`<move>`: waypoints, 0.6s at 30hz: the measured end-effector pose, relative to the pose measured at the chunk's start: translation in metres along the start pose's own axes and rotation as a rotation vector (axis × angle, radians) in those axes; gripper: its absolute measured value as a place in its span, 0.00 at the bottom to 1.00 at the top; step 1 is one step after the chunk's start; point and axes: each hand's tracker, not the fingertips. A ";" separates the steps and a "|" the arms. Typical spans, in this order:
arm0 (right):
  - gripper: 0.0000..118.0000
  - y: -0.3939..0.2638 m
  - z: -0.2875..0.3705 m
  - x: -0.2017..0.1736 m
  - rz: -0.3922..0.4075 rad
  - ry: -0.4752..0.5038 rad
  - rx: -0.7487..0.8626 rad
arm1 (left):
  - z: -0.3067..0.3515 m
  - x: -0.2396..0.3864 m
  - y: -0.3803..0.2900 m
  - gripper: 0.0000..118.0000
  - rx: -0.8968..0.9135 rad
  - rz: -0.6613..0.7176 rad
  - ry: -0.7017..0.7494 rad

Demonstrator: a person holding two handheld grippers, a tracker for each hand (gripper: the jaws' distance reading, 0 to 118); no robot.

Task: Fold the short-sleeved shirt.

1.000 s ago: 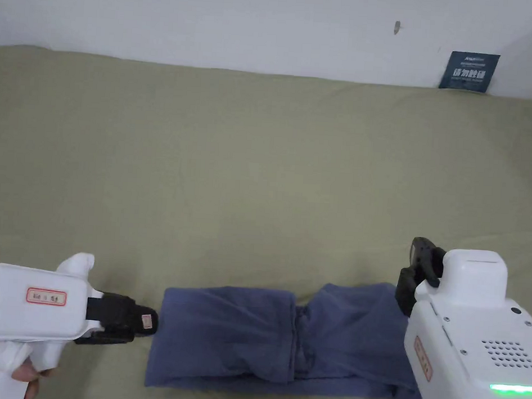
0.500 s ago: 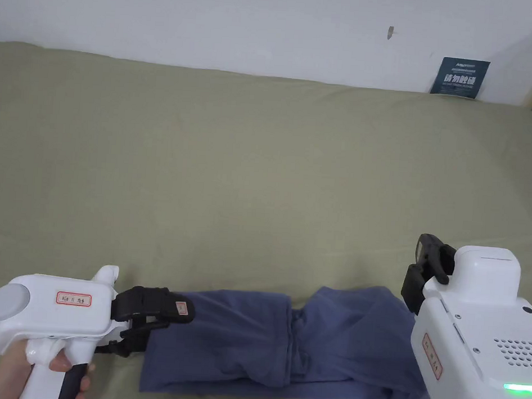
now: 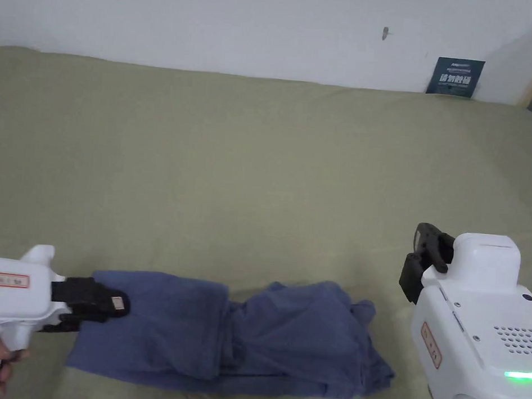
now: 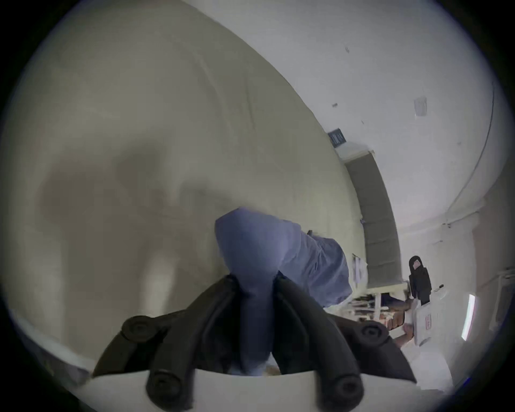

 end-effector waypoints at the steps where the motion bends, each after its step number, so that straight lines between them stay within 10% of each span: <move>1: 0.00 0.000 0.000 0.000 -0.002 0.004 -0.002 | 0.019 -0.003 0.003 0.13 0.023 -0.003 0.058; 8: 0.00 -0.001 0.000 -0.006 -0.002 0.025 -0.004 | 0.079 0.022 0.004 0.13 0.094 -0.030 0.256; 18: 0.00 -0.007 0.003 -0.006 0.001 0.033 -0.029 | -0.020 0.147 -0.016 0.13 0.007 -0.252 0.277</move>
